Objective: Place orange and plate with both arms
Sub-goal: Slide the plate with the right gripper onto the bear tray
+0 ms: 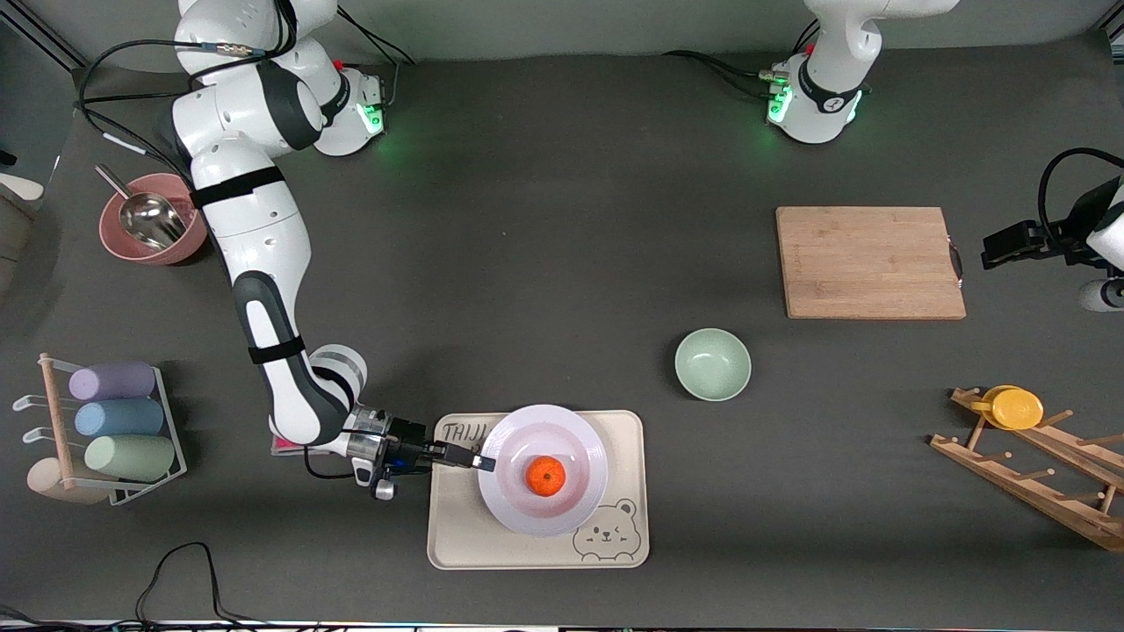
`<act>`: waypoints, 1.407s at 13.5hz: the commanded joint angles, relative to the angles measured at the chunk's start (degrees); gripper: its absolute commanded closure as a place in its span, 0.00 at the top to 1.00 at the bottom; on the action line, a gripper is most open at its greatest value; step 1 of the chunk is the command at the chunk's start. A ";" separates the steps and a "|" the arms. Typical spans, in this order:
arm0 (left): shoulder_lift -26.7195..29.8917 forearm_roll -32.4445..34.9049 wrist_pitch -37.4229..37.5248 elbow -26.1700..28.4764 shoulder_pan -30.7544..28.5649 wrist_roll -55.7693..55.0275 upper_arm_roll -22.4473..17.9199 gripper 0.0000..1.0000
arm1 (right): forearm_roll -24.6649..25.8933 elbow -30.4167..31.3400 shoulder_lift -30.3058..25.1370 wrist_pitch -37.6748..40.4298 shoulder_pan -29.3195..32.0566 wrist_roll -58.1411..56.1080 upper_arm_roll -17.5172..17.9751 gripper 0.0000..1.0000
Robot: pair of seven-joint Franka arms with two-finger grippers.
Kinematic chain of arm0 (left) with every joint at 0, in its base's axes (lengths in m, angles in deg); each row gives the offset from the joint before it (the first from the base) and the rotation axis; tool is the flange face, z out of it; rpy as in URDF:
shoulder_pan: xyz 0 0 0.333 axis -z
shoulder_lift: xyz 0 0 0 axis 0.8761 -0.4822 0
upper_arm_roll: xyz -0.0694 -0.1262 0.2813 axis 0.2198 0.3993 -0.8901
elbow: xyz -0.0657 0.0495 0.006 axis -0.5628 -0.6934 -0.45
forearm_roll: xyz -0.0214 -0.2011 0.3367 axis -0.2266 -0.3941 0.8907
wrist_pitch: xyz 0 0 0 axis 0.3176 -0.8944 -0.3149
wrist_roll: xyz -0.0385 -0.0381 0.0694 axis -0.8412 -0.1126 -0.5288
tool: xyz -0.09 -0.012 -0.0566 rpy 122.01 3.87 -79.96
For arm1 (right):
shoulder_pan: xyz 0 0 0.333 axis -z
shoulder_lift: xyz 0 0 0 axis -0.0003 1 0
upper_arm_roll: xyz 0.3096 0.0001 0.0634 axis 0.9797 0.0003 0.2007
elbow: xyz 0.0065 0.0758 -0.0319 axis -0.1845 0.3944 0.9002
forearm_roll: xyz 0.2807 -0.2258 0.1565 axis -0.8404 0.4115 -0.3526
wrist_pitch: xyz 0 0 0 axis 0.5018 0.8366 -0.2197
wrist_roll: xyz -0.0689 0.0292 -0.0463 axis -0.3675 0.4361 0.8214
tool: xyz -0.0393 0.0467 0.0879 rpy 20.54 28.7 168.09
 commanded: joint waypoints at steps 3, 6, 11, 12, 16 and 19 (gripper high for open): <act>0.72 0.26 0.09 0.98 0.99 -0.37 -0.62 1.00 | 0.48 -1.88 1.37 0.36 0.57 -1.02 0.40 0.52; 0.20 0.26 -0.34 0.98 0.99 0.16 -0.62 1.00 | 0.74 -1.79 1.02 0.36 0.66 -0.68 0.40 0.56; -1.20 0.44 -0.35 -0.86 1.16 0.33 -0.54 1.00 | 8.89 1.54 -4.15 0.71 3.29 3.61 -0.48 0.56; -1.30 0.35 -0.35 -0.86 1.16 0.25 -0.54 1.00 | 11.79 2.86 -6.17 0.89 3.74 6.51 -0.48 0.56; -2.00 0.53 -0.26 -0.95 2.66 -0.46 -0.54 1.00 | 28.01 11.72 -18.28 1.15 5.84 17.41 -0.57 0.78; -2.00 0.53 0.09 -1.13 2.66 0.24 -0.54 1.00 | 47.08 19.72 -30.84 2.02 7.08 21.38 -1.36 1.00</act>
